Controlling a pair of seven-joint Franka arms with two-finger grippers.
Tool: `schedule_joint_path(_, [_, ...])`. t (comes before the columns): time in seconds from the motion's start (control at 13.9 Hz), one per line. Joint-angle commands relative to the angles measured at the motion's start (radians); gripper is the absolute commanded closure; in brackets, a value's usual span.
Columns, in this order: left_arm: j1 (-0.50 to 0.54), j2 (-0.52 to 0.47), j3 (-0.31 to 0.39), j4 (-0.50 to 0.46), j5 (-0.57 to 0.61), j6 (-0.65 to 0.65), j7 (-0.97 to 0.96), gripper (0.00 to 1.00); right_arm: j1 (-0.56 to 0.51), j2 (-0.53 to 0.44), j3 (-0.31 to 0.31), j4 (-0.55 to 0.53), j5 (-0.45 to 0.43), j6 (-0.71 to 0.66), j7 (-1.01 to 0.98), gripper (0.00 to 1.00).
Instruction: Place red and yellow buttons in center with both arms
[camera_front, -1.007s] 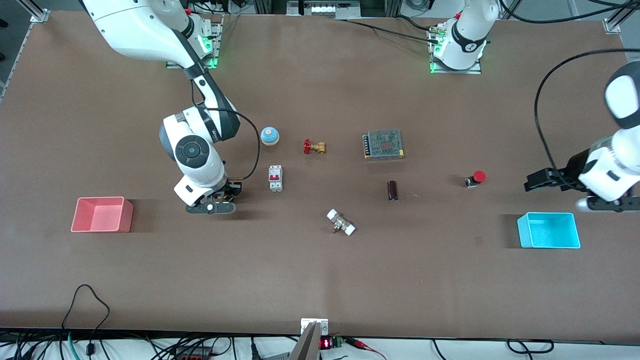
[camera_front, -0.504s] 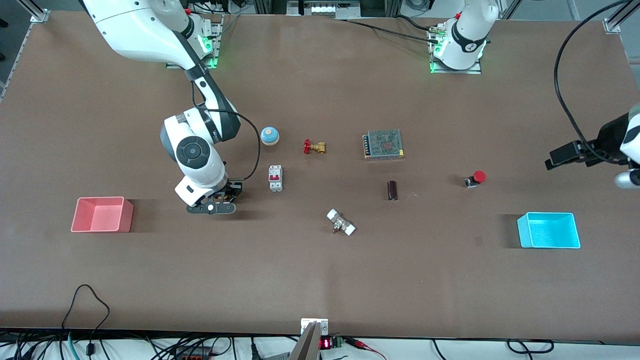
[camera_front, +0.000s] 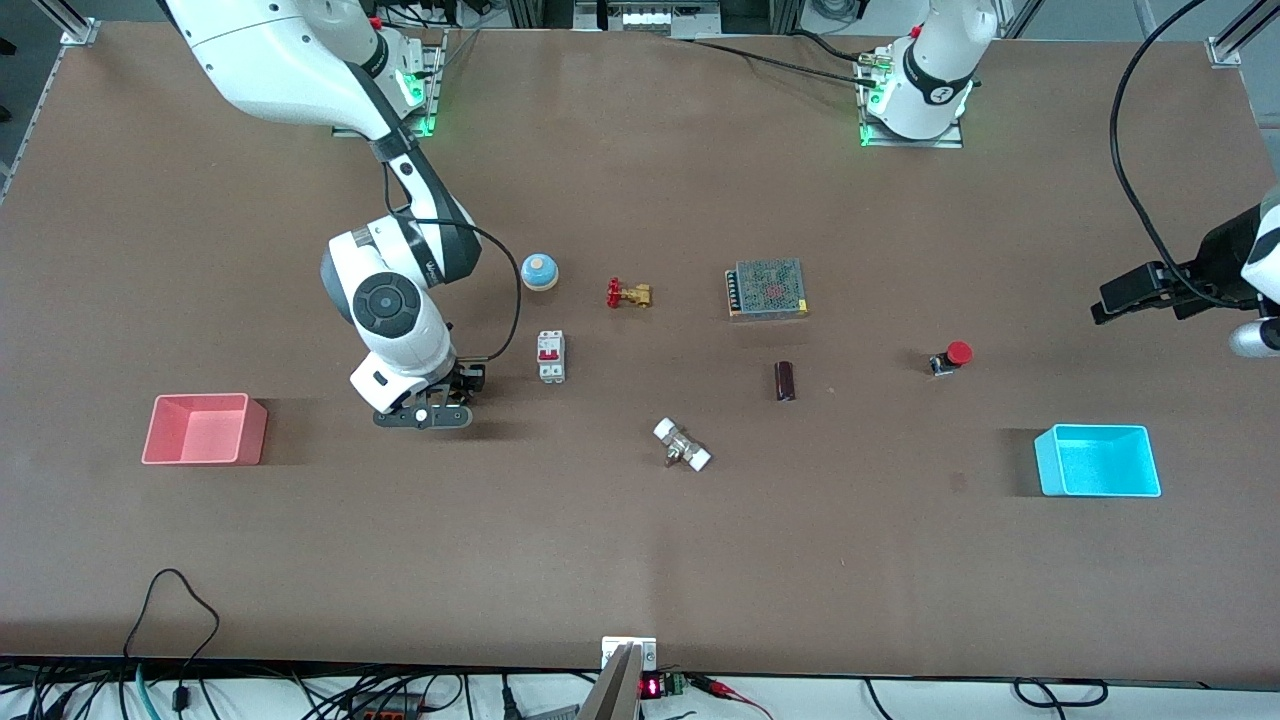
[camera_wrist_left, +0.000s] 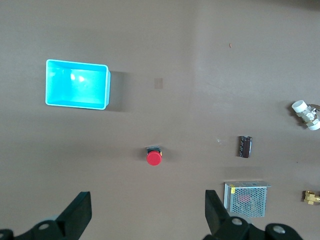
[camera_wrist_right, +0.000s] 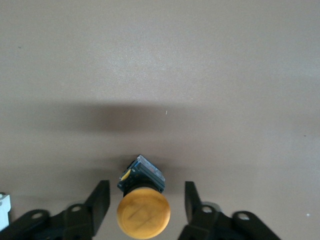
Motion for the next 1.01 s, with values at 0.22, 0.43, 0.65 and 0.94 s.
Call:
schedule_joint_path(0.22, [-0.001,-0.019,0.003,0.000,0.020,-0.016,0.006,0.00,-0.003,-0.066,-0.013,0.046,0.019,-0.033,0.003,0.00])
schedule_joint_path(0.43, [-0.002,-0.038,0.000,-0.008,0.027,-0.042,0.018,0.00,-0.052,-0.203,-0.016,0.095,0.163,-0.192,-0.130,0.00])
schedule_joint_path(0.65, [-0.003,-0.047,0.000,-0.012,0.027,-0.045,0.020,0.00,-0.165,-0.356,-0.019,0.155,0.227,-0.434,-0.285,0.00])
schedule_joint_path(0.94, [0.001,-0.084,-0.007,-0.058,0.026,-0.036,0.021,0.00,-0.344,-0.426,-0.021,0.302,0.294,-0.681,-0.285,0.00])
